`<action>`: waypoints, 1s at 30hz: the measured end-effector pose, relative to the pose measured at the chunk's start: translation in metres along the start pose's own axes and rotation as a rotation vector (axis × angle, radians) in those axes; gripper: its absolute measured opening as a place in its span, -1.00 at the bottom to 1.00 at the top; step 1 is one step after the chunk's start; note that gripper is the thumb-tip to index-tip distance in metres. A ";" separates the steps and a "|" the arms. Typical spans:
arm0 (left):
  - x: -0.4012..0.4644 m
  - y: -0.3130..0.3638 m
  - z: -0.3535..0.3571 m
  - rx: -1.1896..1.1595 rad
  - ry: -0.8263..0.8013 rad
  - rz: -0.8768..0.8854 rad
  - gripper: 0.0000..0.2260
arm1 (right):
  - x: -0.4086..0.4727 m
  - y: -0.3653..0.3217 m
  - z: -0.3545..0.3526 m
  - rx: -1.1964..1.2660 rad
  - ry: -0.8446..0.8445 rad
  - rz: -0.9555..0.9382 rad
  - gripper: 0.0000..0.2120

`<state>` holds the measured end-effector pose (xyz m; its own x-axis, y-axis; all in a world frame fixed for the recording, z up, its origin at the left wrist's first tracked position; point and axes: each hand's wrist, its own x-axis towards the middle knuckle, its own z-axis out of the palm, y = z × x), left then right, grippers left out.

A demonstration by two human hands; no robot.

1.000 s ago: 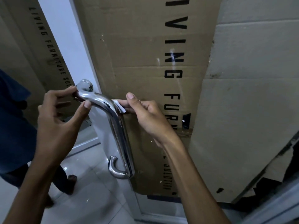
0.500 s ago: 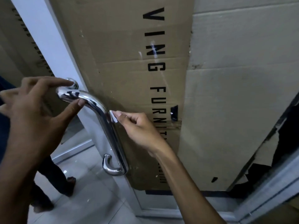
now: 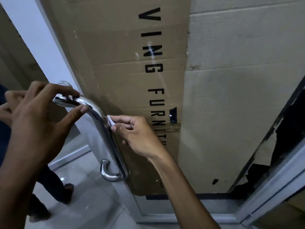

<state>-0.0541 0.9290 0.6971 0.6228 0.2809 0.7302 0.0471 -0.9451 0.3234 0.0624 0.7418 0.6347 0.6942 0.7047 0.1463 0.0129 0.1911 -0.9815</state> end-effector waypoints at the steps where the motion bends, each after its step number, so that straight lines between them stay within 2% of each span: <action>1: 0.000 0.001 0.000 -0.009 0.003 0.003 -0.70 | -0.001 0.002 0.001 0.003 0.010 -0.007 -0.71; 7: -0.002 0.021 -0.008 0.030 -0.029 -0.003 -0.73 | 0.000 0.004 0.005 -0.006 0.111 -0.076 -0.77; 13: -0.004 0.026 -0.006 0.049 -0.028 -0.035 -0.75 | -0.004 0.008 0.005 -0.014 0.094 -0.017 -0.81; 23: -0.008 0.037 -0.008 0.014 0.025 -0.094 -0.79 | -0.008 0.029 0.008 0.027 0.106 0.048 -0.76; 27: -0.012 0.040 -0.006 0.013 0.039 -0.110 -0.80 | -0.011 0.042 0.012 -0.059 0.098 0.121 -0.77; 30: -0.013 0.040 -0.005 0.037 0.039 -0.135 -0.80 | -0.015 0.041 0.007 0.061 0.090 0.161 -0.78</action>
<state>-0.0639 0.8880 0.7037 0.5778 0.4112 0.7050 0.1574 -0.9037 0.3981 0.0480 0.7440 0.5928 0.7452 0.6663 -0.0265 -0.1458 0.1239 -0.9815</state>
